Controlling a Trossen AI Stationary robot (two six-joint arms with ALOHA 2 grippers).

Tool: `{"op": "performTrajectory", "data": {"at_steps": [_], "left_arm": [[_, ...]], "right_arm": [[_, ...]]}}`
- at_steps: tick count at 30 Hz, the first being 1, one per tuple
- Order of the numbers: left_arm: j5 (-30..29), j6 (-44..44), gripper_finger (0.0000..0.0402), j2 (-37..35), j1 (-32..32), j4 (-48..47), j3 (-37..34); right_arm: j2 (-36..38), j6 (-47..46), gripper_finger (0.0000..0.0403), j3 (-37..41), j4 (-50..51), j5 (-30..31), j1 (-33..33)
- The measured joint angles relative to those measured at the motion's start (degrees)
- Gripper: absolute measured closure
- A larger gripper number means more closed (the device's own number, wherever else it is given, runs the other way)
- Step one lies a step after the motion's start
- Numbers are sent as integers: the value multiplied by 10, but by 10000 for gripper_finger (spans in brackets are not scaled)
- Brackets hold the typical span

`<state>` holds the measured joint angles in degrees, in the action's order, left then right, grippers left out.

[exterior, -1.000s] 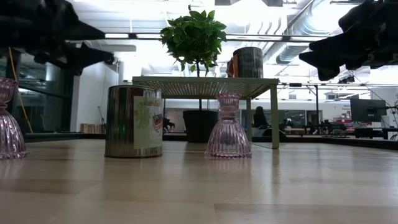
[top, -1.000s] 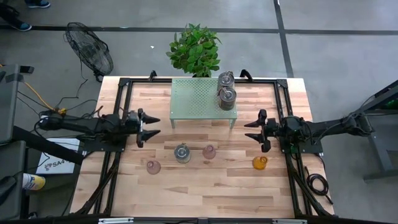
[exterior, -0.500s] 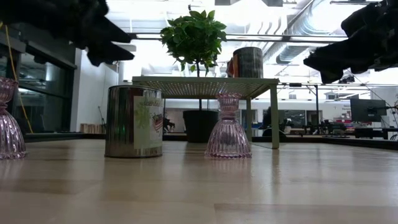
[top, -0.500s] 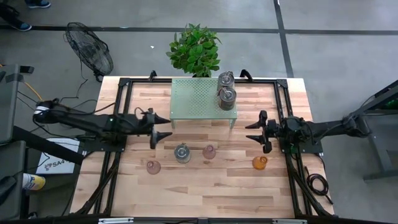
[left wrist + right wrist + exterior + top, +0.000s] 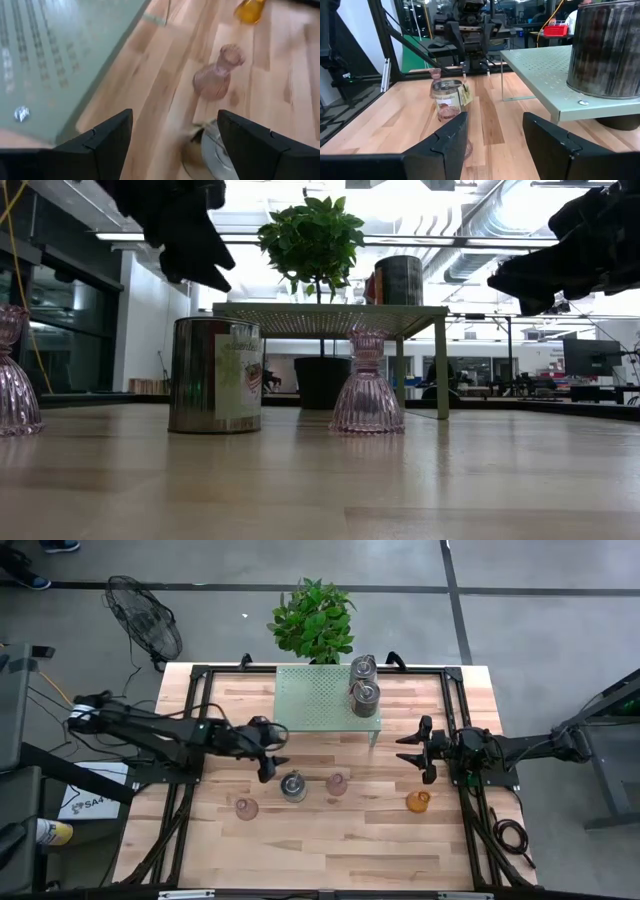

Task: Pick & Place candle stick holders
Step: Put the scented candle on the shelf

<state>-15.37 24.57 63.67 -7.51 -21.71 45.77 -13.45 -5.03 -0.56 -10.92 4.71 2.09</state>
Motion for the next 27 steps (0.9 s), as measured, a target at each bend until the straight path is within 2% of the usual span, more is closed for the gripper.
{"op": "performTrajectory", "data": {"at_steps": [8, 12, 19, 22, 27], "left_arm": [[43, 153, 115, 81, 0, -232, 135], [80, 216, 115, 124, 0, -292, 184], [124, 329, 115, 176, 0, -289, 215], [151, 354, 115, 194, 0, -298, 214], [162, 400, 115, 224, 0, -310, 214]], "right_arm": [[0, 0, 217, 0, 0, 0, 0], [0, 0, 217, 0, 0, 1, 0], [-1, 0, 217, 0, 4, 1, 0], [-4, 0, 217, 0, 8, 1, 0], [-5, 0, 217, 0, 7, 1, 0]]}}
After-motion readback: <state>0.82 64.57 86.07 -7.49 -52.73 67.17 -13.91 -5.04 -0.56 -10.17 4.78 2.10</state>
